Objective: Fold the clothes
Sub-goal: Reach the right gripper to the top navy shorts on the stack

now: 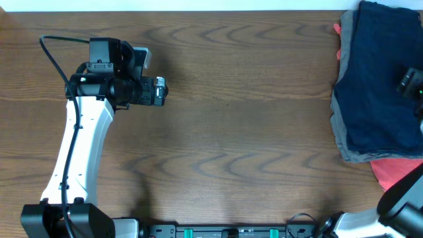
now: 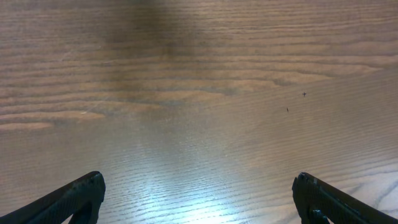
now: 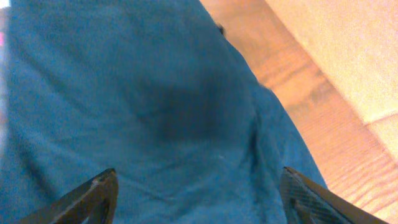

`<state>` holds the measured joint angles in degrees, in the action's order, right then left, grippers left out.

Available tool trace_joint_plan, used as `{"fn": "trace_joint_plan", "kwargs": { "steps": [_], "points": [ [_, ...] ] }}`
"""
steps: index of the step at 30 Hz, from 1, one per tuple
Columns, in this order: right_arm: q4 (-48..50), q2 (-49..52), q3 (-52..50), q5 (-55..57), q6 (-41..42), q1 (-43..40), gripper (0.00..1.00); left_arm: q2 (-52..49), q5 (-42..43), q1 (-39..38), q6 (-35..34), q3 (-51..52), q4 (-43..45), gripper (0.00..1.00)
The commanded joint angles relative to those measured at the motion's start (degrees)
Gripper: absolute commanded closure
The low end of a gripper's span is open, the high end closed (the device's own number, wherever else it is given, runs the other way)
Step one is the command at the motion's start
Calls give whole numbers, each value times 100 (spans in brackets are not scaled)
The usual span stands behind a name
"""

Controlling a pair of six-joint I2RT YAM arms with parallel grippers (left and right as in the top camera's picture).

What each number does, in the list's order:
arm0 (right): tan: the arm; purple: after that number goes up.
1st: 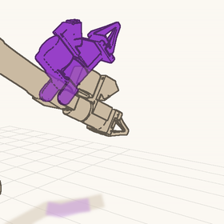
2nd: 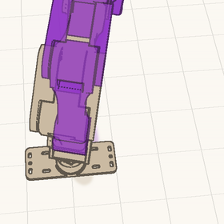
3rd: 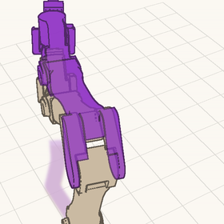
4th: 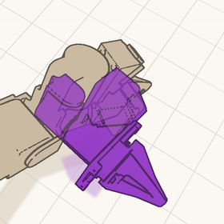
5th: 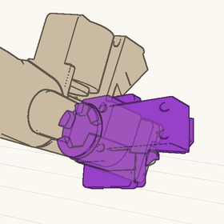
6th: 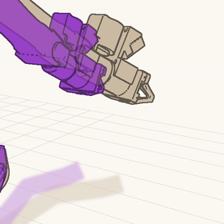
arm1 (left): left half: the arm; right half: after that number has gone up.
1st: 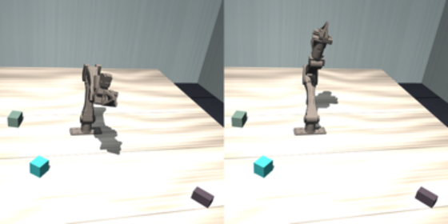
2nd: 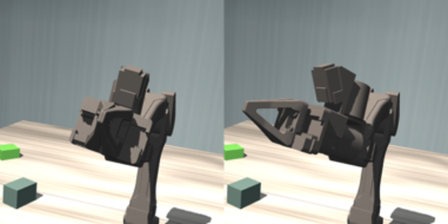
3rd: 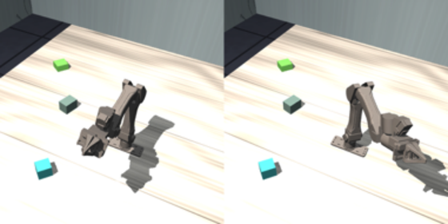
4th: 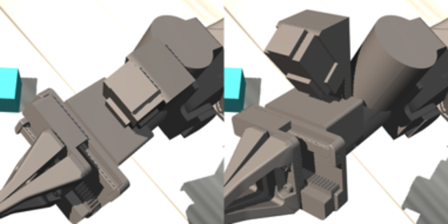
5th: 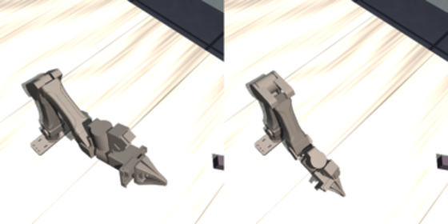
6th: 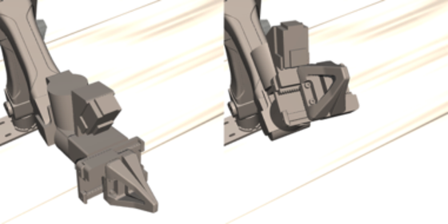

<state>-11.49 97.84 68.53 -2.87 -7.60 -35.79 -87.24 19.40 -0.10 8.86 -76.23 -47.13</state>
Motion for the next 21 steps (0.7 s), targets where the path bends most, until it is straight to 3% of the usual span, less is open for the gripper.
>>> {"fn": "trace_joint_plan", "kwargs": {
  "steps": [1, 18, 19, 21],
  "points": [
    [188, 422, 92, -310, 24, -299, 20, 22, 74, 24, 50, -127, 0, 2],
    [1215, 1711, 92, -466, 24, -960, 40, 22, 118, 24, -647, -127, 186, 2],
    [1213, 1718, 92, -466, 24, -1001, 43, 22, 118, 22, -664, -127, 221, 2],
    [1139, 1718, 92, -505, 33, -1093, 59, 22, 118, 13, -662, -127, 247, 2]
  ]
}}
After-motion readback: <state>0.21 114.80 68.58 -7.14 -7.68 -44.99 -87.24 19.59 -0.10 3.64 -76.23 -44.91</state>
